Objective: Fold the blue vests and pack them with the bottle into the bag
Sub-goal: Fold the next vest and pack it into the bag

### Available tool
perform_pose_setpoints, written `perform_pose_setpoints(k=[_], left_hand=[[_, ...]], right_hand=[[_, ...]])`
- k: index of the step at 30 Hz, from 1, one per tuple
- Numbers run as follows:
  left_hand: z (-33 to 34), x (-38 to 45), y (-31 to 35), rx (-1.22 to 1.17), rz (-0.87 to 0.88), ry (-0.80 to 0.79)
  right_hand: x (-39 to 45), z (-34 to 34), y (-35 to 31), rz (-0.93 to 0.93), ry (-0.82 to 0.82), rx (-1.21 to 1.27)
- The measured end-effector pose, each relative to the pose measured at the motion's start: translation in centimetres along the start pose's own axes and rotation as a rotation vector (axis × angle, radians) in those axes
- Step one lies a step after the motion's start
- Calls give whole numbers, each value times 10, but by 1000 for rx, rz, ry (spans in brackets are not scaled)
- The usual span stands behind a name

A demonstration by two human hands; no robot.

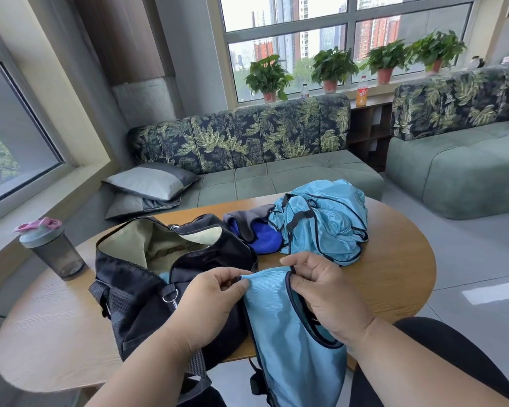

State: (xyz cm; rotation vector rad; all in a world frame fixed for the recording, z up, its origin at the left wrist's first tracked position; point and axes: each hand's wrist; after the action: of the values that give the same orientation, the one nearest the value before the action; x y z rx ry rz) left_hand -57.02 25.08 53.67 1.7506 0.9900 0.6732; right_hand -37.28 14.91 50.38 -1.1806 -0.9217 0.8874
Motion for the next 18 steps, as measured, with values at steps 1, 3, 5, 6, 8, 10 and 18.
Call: perform_pose_setpoints(k=[1,3,5,6,8,10,18], left_hand=[[-2,1,1,10,16,15],[-6,3,4,-29,30,31],[-8,3,8,-145,30,22],[-9,4,9,-196,33,27],[-11,7,10,-249,55,66],[-12,7,12,-225,105,122],[-13,3,28,-401,94,99]], right_hand=[[1,-1,0,7,-25,23],[4,-3,1,25,-63,35],[6,-5,4,36,-78,42],[7,-6,7,29,-89,22],[8,-7,13,-3,-110,-115],[7,-7,19,-8,-146,-281],[1,-2,29,149,-282,-488]])
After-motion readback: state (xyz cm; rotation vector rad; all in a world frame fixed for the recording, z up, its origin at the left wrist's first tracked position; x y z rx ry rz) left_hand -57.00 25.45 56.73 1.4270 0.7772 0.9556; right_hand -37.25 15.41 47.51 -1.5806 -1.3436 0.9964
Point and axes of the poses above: each hand's wrist, its own x-axis towards the middle knuckle, its own z-axis out of the palm, y = z × x, and after that the axes turned 5 degrees about -x, right-handed
